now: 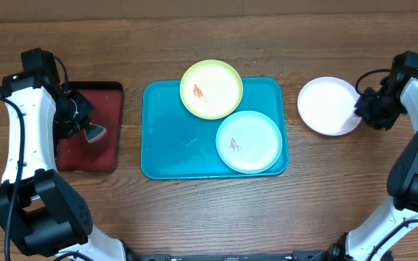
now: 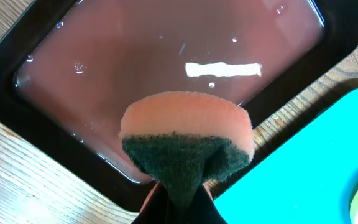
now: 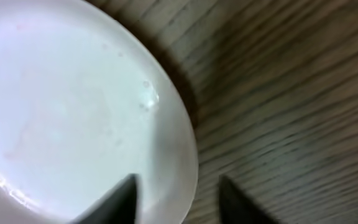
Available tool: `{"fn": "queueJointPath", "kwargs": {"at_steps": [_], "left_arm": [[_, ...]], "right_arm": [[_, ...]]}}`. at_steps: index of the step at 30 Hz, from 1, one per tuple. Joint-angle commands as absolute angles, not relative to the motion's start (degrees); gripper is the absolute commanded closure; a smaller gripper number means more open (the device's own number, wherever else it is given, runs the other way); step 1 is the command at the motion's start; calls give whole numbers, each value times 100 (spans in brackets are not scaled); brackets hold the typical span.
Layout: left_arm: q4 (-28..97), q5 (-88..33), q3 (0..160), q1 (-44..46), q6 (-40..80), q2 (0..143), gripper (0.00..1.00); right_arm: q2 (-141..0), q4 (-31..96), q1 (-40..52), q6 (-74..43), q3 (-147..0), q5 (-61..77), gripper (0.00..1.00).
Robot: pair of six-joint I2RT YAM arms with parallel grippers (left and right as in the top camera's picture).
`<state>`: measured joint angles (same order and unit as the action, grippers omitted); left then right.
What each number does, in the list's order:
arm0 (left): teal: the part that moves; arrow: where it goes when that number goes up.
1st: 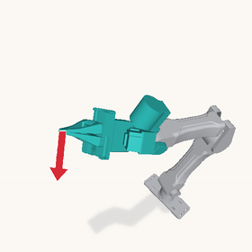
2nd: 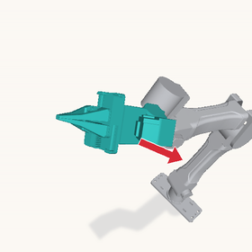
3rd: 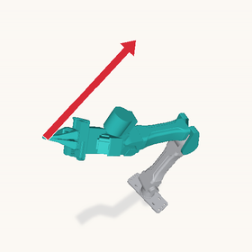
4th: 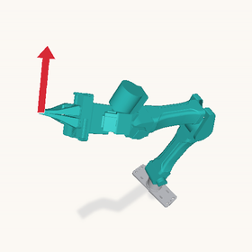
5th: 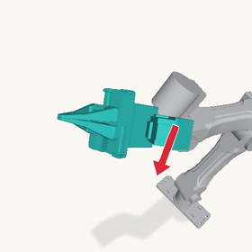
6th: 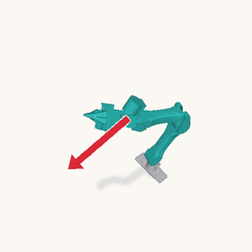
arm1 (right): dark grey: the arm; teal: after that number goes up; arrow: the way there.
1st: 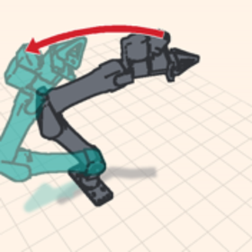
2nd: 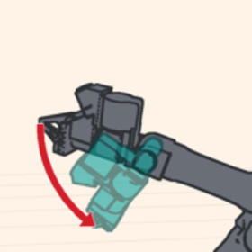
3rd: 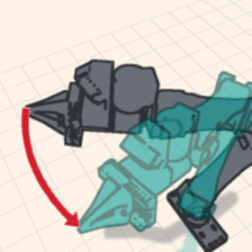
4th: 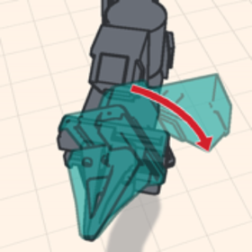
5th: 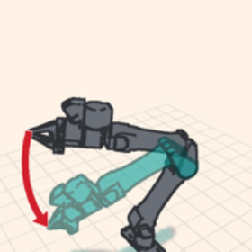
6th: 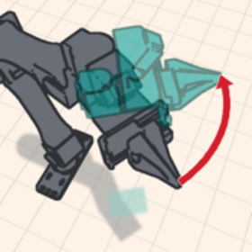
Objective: Clean dirty plates on tray and stack at the side
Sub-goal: 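Reach the right gripper to the yellow plate and grip its rim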
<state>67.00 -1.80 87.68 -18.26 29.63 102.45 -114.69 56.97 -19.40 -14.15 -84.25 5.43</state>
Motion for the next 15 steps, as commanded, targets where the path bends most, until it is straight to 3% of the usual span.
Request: {"fn": "queueJointPath", "kwargs": {"at_steps": [1,5,11,15], "left_arm": [[6681,-263,8735,-1828,2871,10287,96],[6683,-263,8735,-1828,2869,10287,96],[6619,-263,8735,-1824,2869,10287,96],[6615,-263,8735,-1822,2869,10287,96]], "right_arm": [[-11192,5824,-1925,-1389,-8680,648,33],[-10956,6228,-1885,-1356,-9306,1100,30],[-10516,5878,-1341,-543,-9953,3028,22],[-10604,5063,-484,-550,-9865,2554,16]]}}
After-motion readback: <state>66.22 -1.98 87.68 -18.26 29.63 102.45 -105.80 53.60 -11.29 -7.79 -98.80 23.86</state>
